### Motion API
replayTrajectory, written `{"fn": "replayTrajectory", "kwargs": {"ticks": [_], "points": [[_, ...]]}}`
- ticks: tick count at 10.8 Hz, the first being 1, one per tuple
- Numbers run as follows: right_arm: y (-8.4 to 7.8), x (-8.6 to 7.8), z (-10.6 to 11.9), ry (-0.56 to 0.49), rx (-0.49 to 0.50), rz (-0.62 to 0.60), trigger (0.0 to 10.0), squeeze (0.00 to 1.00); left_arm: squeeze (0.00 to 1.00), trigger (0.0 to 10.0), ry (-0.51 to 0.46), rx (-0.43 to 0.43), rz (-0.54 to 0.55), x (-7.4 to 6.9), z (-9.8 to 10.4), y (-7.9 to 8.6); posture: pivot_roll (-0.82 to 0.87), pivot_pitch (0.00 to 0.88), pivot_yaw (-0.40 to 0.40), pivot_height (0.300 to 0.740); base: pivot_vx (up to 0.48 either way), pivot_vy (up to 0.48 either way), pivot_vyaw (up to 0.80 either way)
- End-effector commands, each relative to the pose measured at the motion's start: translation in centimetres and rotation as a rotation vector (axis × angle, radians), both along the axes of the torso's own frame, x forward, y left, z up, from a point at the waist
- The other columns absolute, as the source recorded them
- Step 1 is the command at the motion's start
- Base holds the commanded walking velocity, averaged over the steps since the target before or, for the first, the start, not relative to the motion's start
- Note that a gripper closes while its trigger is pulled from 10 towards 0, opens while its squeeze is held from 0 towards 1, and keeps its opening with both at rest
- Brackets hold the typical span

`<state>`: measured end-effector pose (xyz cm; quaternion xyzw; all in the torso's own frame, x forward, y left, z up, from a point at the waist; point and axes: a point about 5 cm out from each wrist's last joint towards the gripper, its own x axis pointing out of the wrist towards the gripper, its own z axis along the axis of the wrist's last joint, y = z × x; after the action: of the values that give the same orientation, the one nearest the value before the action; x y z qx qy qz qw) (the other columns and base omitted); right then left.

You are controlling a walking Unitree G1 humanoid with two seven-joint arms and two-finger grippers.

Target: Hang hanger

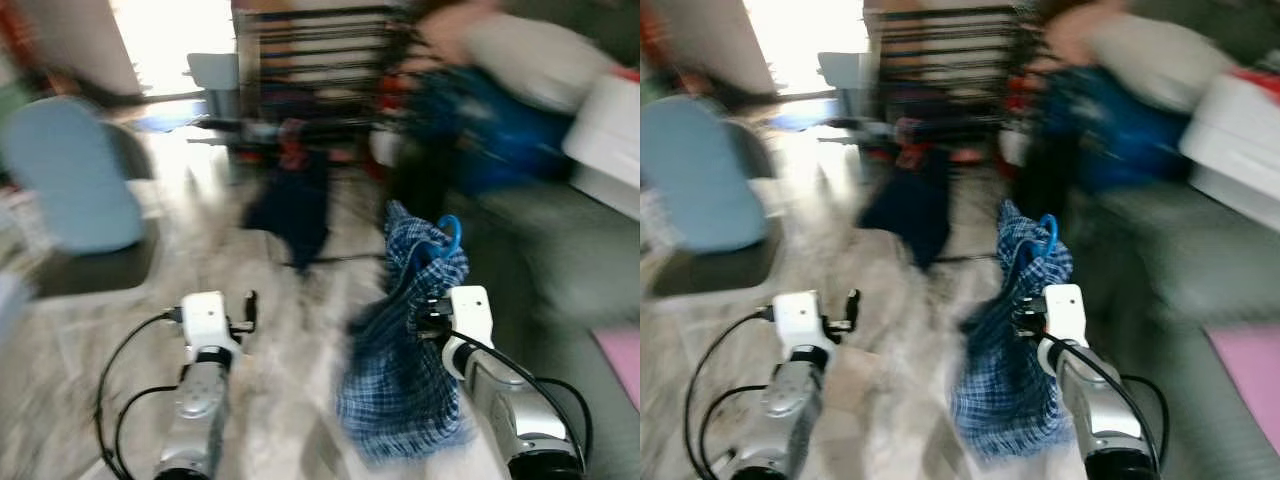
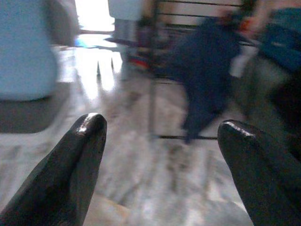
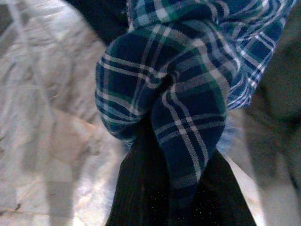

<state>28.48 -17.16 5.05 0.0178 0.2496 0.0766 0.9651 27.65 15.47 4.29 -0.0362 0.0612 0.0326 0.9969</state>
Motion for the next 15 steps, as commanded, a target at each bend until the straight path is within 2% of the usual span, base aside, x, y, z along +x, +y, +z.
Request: {"fn": "replayTrajectory", "kwargs": {"ticks": [1, 4, 7, 11, 13, 15], "points": [[1.5, 0.7, 1.1, -0.05, 0.02, 0.057, 10.0, 0.0, 0.0, 10.0, 0.003, 0.022, 0.025, 0.0, 0.1, 1.0, -0.14, 0.0, 0.032, 0.74, 0.398, 0.0, 0.5], [1.6, 0.8, 1.1, -0.044, 0.032, 0.032, 10.0, 0.0, 0.0, 10.0, 0.01, 0.029, 0.023, 0.0, 0.0, 0.9, -0.14, 0.0, 0.034, 0.74, 0.365, 0.0, 0.32], [0.7, 1.3, 1.3, -0.061, 0.007, -0.057, 10.0, 0.0, 0.0, 10.0, 0.018, 0.032, 0.016, 0.0, -0.1, 0.8, -0.14, 0.0, 0.036, 0.74, 0.342, 0.0, 0.0], [0.6, 1.6, 1.3, -0.052, 0.0, -0.061, 10.0, 0.0, 0.0, 10.0, 0.018, 0.035, 0.013, 0.1, 0.0, 0.6, -0.14, 0.0, 0.038, 0.74, 0.335, 0.0, 0.0], [-0.1, 2.2, 1.6, -0.07, -0.086, -0.03, 10.0, 0.0, 0.0, 10.0, 0.026, 0.007, 0.02, 0.1, 0.0, 0.7, -0.13, 0.0, 0.036, 0.74, 0.289, 0.336, 0.0], [-0.1, 2.5, 1.6, -0.071, -0.081, -0.031, 10.0, 0.0, 0.0, 10.0, 0.022, 0.018, 0.013, -0.1, 0.0, 0.8, -0.12, 0.0, 0.035, 0.74, 0.266, 0.401, 0.0]]}}
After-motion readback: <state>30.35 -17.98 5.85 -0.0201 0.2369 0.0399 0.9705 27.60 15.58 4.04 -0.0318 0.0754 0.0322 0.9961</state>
